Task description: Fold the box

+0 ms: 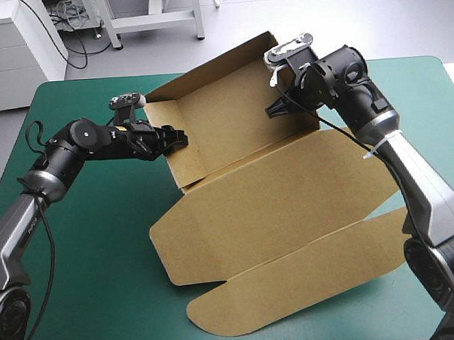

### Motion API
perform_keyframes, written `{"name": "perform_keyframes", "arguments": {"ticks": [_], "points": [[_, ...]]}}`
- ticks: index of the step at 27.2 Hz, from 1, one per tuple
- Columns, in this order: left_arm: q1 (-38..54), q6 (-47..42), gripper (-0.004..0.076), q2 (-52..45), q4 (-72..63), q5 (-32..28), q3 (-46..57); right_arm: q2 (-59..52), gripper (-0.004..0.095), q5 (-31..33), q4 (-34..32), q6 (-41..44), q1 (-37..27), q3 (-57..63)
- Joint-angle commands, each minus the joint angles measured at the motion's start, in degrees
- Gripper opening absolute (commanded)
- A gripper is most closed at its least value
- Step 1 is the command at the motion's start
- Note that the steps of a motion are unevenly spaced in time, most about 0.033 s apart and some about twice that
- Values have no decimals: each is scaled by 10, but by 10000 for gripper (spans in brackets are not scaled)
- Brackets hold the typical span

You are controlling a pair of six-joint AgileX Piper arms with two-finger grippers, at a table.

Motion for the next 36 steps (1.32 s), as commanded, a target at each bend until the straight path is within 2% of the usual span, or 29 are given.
{"name": "perform_keyframes", "arguments": {"ticks": [1,2,4,6,9,17,20,27,33,36], "points": [[-13,7,58,-16,22,-25,-28,-35,-16,-28,72,0,9,-26],[-21,8,-5,-16,51,-28,-33,-31,-16,-19,72,3,9,-26],[-48,-20,-8,-16,116,-26,-46,-21,-16,-7,70,22,9,-27],[-89,-125,-8,-15,258,-21,-58,0,-16,40,70,26,9,-27],[-116,-207,-8,-2,368,22,-75,18,-16,67,65,47,9,-27],[-126,-219,-8,95,394,220,-200,42,-16,67,111,70,2,-27],[-126,-218,-8,127,389,256,-245,46,-16,67,111,70,-4,-26],[-126,-209,-8,144,361,275,-286,46,-17,67,106,55,-11,-26],[-126,-209,-8,144,349,260,-290,46,-17,67,111,45,-11,-26],[-126,-181,-8,144,323,253,-290,46,-18,67,111,44,-11,-26]]}}
